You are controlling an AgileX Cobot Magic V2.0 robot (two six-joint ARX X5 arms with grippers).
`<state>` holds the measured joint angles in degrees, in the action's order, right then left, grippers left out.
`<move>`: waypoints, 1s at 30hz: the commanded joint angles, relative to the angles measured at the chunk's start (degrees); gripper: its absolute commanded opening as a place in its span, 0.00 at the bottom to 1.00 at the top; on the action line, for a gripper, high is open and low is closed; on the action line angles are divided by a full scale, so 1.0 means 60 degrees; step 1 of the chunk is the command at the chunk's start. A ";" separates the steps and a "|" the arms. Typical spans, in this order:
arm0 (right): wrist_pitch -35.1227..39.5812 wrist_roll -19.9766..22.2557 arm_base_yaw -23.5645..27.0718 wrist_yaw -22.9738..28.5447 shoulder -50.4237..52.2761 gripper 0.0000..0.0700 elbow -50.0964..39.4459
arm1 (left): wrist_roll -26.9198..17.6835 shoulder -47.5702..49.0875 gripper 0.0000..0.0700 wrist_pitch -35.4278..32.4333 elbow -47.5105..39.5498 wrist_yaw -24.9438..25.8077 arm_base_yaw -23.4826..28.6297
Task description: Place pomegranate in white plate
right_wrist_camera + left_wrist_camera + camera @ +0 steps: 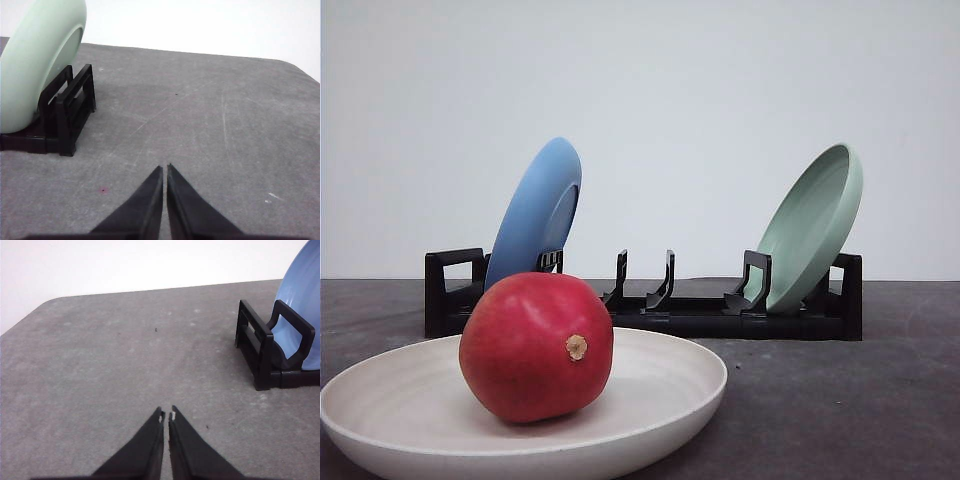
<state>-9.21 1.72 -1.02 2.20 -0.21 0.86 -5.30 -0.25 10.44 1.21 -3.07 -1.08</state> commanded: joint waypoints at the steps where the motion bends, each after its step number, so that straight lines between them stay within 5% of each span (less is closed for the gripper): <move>1: 0.0102 0.0011 0.0011 0.0044 0.0000 0.01 -0.0044 | 0.0007 0.0018 0.00 0.0044 -0.0087 0.0018 0.0007; 30: 0.0102 0.0011 0.0011 0.0044 0.0000 0.01 -0.0044 | 0.0007 0.0018 0.00 0.0044 -0.0087 0.0018 0.0007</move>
<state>-9.20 1.72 -1.02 2.20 -0.21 0.86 -5.30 -0.25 10.42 1.21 -3.07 -1.08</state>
